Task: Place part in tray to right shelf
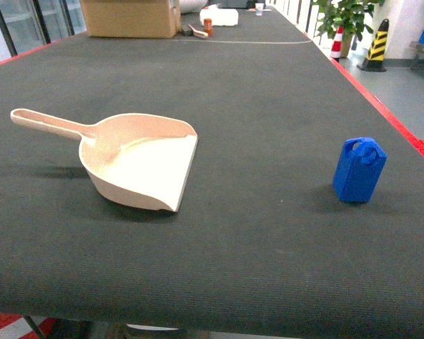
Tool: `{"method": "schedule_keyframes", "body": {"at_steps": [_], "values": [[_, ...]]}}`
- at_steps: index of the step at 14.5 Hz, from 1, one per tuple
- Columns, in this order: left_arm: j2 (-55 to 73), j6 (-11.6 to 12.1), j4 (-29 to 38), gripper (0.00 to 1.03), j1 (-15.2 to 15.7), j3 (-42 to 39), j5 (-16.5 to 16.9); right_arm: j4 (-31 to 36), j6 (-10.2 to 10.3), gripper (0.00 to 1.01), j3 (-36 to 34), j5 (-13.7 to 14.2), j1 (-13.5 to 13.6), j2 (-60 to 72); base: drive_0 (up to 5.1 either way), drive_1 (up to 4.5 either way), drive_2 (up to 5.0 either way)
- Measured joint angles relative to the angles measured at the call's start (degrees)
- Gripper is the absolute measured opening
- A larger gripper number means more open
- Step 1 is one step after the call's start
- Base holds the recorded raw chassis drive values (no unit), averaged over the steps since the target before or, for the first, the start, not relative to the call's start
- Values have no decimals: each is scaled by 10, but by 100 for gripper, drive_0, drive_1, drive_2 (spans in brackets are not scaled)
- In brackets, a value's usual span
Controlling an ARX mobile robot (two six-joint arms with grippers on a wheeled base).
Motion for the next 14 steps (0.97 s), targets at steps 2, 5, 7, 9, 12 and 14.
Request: {"method": "schedule_keyframes", "body": {"at_steps": [2,5,7,9,12,14], "values": [[0,0,0,98,0,0,0,0,0,98,0,0,0,0,0,0,0],[0,0,0,98,0,0,0,0,0,98,0,0,0,0,0,0,0],[0,0,0,98,0,0,0,0,0,98,0,0,0,0,0,0,0],[0,0,0,98,0,0,0,0,0,98,0,0,0,0,0,0,0],[0,0,0,98,0,0,0,0,0,98,0,0,0,0,0,0,0],[0,0,0,98,0,0,0,0,0,98,0,0,0,0,0,0,0]]}}
